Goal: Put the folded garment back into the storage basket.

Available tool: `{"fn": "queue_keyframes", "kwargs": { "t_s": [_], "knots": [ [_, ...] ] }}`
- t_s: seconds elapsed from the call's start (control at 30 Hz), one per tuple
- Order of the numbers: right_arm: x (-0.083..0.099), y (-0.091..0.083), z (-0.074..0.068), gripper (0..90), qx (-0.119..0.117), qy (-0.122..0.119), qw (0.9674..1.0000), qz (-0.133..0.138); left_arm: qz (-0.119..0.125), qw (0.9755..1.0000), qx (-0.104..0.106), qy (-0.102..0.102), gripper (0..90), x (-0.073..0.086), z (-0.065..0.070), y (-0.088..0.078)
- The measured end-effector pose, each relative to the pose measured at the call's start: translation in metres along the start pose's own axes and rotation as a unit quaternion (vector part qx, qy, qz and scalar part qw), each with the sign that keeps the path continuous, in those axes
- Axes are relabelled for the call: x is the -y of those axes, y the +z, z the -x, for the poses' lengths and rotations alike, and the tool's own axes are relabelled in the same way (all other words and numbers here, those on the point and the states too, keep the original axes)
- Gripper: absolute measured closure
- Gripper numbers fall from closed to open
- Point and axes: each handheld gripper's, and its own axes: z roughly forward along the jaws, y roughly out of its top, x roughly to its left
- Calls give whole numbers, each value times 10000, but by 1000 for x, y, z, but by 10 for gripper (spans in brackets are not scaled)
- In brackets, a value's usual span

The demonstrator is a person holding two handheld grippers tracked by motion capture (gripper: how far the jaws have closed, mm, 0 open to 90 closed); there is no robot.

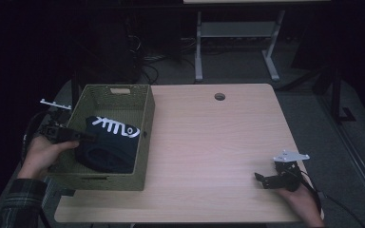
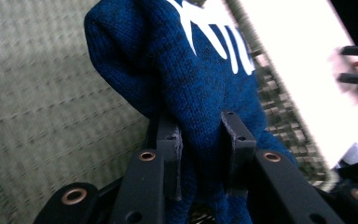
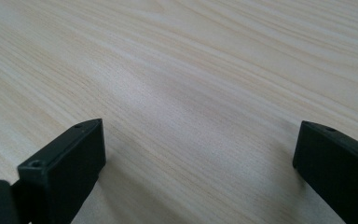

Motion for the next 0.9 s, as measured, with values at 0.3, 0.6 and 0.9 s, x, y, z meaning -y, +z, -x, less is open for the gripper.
{"fn": "queue_keyframes", "kwargs": {
  "t_s": [0.3, 0.6, 0.9],
  "knots": [
    [0, 0, 0, 20, 1, 3, 10000, 1, -164, 9996, -207, -117, 726, 10, -20, 17],
    [0, 0, 0, 21, 1, 6, 10000, 3, -375, 9968, -700, -39, 716, 11, -25, 32],
    [0, 0, 0, 20, 1, 6, 10000, 3, -434, 9939, -1010, 115, 594, 10, -26, 38]
  ]
}}
